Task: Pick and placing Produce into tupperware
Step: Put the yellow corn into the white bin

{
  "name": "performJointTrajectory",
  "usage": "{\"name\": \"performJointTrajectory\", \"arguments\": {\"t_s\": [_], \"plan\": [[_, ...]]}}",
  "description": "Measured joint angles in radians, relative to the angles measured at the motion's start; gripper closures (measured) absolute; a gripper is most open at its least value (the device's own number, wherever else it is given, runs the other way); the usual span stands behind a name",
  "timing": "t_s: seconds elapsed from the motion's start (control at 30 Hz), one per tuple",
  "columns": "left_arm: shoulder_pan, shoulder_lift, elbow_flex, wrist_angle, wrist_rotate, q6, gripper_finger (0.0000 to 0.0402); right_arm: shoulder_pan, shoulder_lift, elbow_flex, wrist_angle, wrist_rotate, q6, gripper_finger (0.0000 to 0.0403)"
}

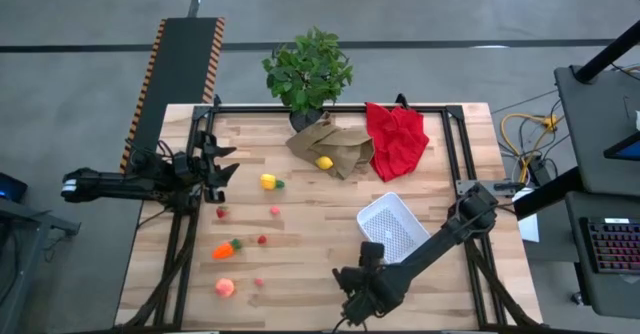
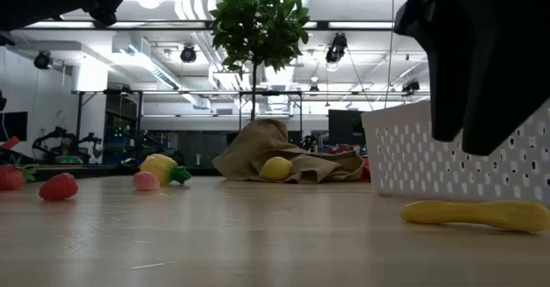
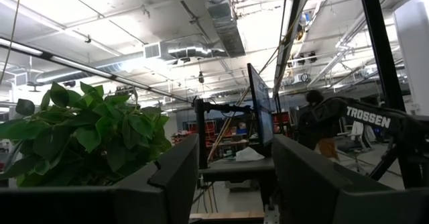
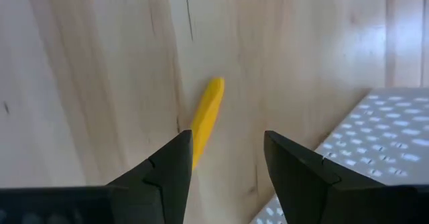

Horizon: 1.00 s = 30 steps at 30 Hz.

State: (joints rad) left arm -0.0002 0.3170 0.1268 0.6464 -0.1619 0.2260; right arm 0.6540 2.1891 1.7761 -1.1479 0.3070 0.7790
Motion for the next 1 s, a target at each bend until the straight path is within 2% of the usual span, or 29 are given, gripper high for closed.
{"name": "performJointTrajectory", "arguments": {"t_s": [0.5, 0.77, 1.0], "plan": [[0.000, -0.004, -0.001, 0.000, 0.000, 0.000, 0.0226, 0.000, 0.002, -0.102, 0.162, -0.045, 0.014, 0.0227], [0.000, -0.006, -0.001, 0.000, 0.000, 0.000, 0.0226, 0.002, 0.001, -0.144, 0.175, -0.056, 0.036, 0.0229], [0.000, -0.006, -0.001, 0.000, 0.000, 0.000, 0.0226, 0.003, -0.001, -0.166, 0.214, -0.079, 0.043, 0.0269]]}}
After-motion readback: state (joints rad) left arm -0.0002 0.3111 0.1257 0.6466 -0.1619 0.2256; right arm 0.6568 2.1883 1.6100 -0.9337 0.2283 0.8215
